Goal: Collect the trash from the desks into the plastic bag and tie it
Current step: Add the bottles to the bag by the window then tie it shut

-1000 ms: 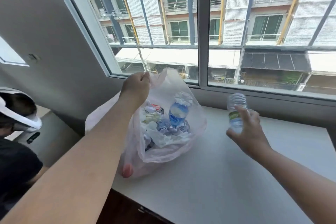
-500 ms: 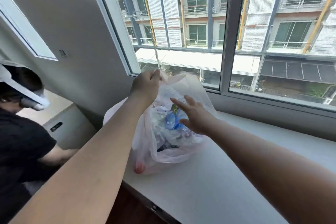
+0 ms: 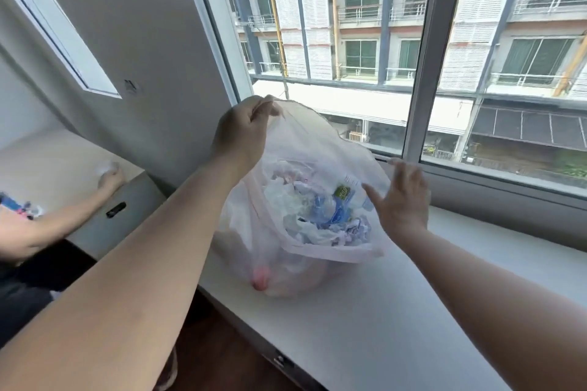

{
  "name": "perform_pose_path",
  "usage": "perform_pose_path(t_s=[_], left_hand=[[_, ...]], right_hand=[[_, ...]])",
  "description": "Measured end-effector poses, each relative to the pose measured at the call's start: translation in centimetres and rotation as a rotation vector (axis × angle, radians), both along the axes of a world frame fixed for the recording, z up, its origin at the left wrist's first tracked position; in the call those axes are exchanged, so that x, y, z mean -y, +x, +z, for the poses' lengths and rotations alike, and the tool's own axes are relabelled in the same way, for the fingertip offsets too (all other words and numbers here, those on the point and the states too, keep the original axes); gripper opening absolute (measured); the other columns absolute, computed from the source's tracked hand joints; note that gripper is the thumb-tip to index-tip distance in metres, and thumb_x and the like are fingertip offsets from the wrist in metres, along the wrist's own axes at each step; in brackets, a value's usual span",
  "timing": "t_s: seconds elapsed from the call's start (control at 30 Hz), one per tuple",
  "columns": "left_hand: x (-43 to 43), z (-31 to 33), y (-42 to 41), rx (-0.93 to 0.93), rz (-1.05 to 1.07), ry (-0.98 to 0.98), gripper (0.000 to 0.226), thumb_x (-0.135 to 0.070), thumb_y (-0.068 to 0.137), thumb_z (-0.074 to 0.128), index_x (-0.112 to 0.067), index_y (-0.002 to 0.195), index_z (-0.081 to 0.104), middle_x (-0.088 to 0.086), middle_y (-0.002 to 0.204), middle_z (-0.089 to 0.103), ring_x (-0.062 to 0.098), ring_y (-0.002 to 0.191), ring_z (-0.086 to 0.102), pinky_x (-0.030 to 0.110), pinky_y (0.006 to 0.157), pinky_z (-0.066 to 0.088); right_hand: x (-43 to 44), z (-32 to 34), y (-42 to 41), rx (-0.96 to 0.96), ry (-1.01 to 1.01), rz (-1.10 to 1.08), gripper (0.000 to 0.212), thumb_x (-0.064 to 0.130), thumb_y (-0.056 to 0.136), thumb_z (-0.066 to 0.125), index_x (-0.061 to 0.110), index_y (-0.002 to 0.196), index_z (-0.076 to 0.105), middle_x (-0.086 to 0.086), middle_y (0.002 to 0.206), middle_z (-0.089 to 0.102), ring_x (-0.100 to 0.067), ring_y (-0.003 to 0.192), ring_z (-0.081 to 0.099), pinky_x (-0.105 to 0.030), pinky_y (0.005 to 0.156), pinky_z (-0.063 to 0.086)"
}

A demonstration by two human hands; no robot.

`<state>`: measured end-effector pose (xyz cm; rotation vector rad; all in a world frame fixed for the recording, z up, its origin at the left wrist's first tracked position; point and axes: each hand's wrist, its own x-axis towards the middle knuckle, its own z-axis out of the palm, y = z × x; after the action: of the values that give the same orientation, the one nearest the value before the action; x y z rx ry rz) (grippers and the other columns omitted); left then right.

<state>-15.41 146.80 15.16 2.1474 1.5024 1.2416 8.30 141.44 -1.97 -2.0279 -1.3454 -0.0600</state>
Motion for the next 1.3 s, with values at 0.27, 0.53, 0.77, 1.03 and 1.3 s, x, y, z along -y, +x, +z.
perform_pose_path(t_s=[0.27,0.53,0.77,1.03,1.3], left_hand=[[-1.7,3.0,-2.0,-0.029,0.059,0.093,0.037,-0.035,0.104,0.039,-0.014,0.1,0.07,-0.002,0.098,0.065,0.015,0.09,0.056,0.022,0.069,0.036],[-5.9,8.4,-6.4,0.082,0.226,0.063,0.039,-0.045,0.098,0.044,-0.017,0.099,0.072,0.005,0.083,0.061,0.024,0.075,0.057,0.027,0.067,0.042],[-4.0,9.4,0.8,0.167,-0.137,0.059,0.037,-0.044,0.1,0.043,-0.02,0.097,0.071,0.021,0.088,0.061,0.024,0.069,0.051,0.023,0.063,0.038],[-2.3,11.1,5.8,-0.039,-0.509,0.161,0.032,-0.042,0.096,0.056,-0.016,0.1,0.074,-0.015,0.057,0.057,0.003,0.051,0.05,0.018,0.058,0.039],[-7.7,6.3,-0.8,-0.742,-0.266,0.404,0.019,-0.031,0.086,0.072,-0.014,0.092,0.067,0.017,0.093,0.069,0.038,0.091,0.066,0.037,0.073,0.05]], right_hand=[[0.2,0.1,3.5,-0.668,-0.123,-0.1,0.033,0.029,0.099,0.045,0.009,0.074,0.057,-0.012,0.076,0.063,-0.029,0.068,0.055,-0.03,0.055,0.04],[2.6,13.4,6.7,-0.333,0.301,0.059,0.026,0.028,0.097,0.052,0.009,0.081,0.054,-0.003,0.064,0.052,-0.029,0.065,0.051,-0.034,0.058,0.037],[8.0,15.6,6.4,-0.255,0.219,0.035,0.051,0.041,0.081,0.072,0.014,0.119,0.051,-0.014,0.118,0.055,-0.024,0.099,0.051,-0.035,0.084,0.044],[5.7,13.4,0.9,0.123,-0.054,-0.185,0.02,0.035,0.096,0.049,0.021,0.109,0.054,-0.014,0.108,0.063,-0.039,0.099,0.06,-0.037,0.072,0.043],[8.7,19.8,3.8,0.26,-0.002,-0.388,0.015,0.017,0.088,0.039,0.013,0.079,0.05,-0.011,0.078,0.056,-0.035,0.077,0.053,-0.033,0.064,0.035]])
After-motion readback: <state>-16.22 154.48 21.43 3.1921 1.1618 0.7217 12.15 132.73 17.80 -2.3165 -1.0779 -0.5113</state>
